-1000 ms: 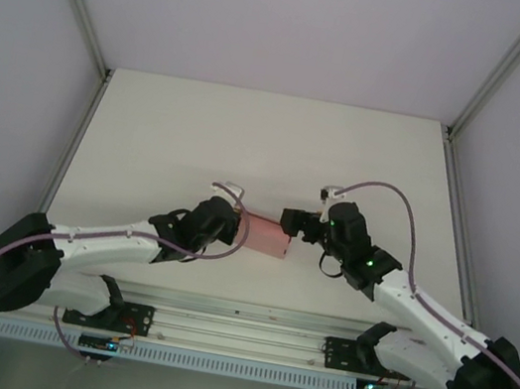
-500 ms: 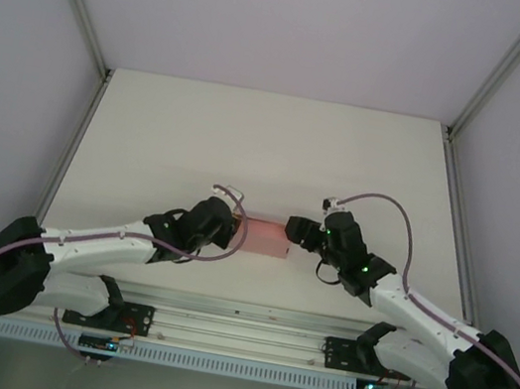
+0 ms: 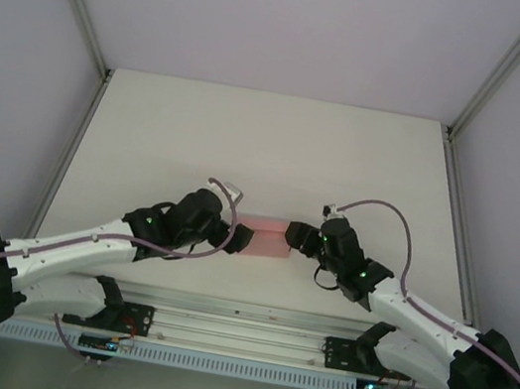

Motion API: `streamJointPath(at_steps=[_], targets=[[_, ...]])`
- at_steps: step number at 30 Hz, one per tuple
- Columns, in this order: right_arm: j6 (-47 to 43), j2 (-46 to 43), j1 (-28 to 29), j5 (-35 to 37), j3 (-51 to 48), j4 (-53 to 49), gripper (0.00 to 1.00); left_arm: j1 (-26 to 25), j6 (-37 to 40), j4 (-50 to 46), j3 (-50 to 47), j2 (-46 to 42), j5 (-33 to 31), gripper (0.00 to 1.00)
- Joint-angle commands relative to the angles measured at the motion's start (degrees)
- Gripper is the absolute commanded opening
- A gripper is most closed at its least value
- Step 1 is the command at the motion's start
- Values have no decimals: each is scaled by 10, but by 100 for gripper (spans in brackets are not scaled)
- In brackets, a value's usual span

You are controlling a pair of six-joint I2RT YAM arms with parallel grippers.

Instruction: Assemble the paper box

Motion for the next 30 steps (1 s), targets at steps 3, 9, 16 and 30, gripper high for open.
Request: streamJointPath(at_steps=[3, 9, 16, 30], targets=[[7, 14, 2, 13, -34, -75, 67, 79, -73, 2, 18, 32, 78, 100], [8, 23, -4, -3, -44, -68, 66, 124, -83, 81, -37, 79, 172, 86], [2, 55, -23, -50, -87, 21, 48, 129, -82, 233, -174, 86, 222, 37], [-19, 19, -27, -39, -125, 80, 19, 102, -46, 321, -218, 151, 221, 0]])
